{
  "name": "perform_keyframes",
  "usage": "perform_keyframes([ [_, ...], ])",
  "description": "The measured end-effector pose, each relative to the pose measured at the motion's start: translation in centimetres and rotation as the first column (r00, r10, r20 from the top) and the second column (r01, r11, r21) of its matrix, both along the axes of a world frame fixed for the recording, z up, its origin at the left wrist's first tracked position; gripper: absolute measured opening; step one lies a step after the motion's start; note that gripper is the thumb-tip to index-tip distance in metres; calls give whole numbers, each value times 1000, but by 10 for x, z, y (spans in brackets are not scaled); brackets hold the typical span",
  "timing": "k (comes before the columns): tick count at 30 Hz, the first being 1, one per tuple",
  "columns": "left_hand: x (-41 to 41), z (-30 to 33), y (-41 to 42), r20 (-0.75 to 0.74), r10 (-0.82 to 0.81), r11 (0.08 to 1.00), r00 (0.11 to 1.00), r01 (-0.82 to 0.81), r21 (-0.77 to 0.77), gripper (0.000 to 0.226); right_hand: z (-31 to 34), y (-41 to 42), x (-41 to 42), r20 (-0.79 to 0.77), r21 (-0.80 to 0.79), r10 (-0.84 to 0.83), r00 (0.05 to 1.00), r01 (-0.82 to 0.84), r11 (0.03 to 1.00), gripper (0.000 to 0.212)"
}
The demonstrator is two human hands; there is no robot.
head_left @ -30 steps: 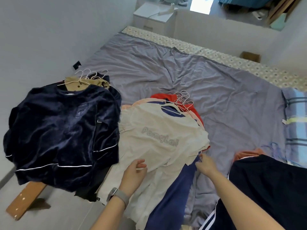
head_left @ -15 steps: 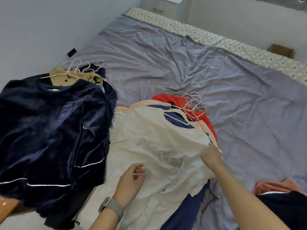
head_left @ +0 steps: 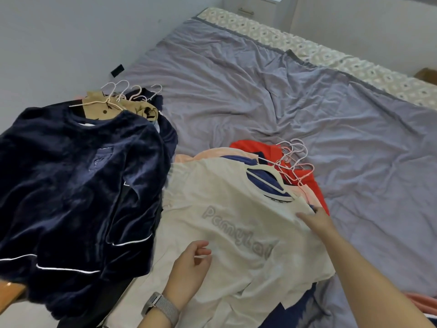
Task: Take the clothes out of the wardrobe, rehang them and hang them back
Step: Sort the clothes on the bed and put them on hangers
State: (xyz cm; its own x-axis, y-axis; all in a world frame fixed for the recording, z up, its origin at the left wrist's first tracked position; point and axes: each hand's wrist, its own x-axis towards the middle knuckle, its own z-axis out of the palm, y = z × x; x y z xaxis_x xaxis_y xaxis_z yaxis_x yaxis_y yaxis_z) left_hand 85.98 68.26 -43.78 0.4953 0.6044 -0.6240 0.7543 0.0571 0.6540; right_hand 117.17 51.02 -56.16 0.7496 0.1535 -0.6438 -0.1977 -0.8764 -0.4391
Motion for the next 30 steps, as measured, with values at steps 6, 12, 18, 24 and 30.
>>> perform_keyframes([
  [6, 1, 7, 5, 16, 21, 1000, 1000, -21, 16, 24, 29, 31, -14, 87, 36, 95, 992, -98, 994, 46],
  [12, -17, 28, 9, 70, 31, 998, 997, -36, 61, 25, 108, 28, -53, 314, 7, 57, 948, -62, 998, 53],
  [18, -40, 72, 24, 230, 21, 977, 973, -70, 204, 26, 193, -46, -127, 214, 211, -26, 977, -20, 977, 63],
  [24, -43, 129, 25, 220, -342, 766, 913, 136, 629, 49, 277, -100, -195, 174, 344, -89, 981, 25, 939, 69],
  [30, -72, 165, -19, 211, -548, 727, 810, 335, 600, 25, 340, -117, -268, 261, 377, -102, 960, -4, 926, 67],
])
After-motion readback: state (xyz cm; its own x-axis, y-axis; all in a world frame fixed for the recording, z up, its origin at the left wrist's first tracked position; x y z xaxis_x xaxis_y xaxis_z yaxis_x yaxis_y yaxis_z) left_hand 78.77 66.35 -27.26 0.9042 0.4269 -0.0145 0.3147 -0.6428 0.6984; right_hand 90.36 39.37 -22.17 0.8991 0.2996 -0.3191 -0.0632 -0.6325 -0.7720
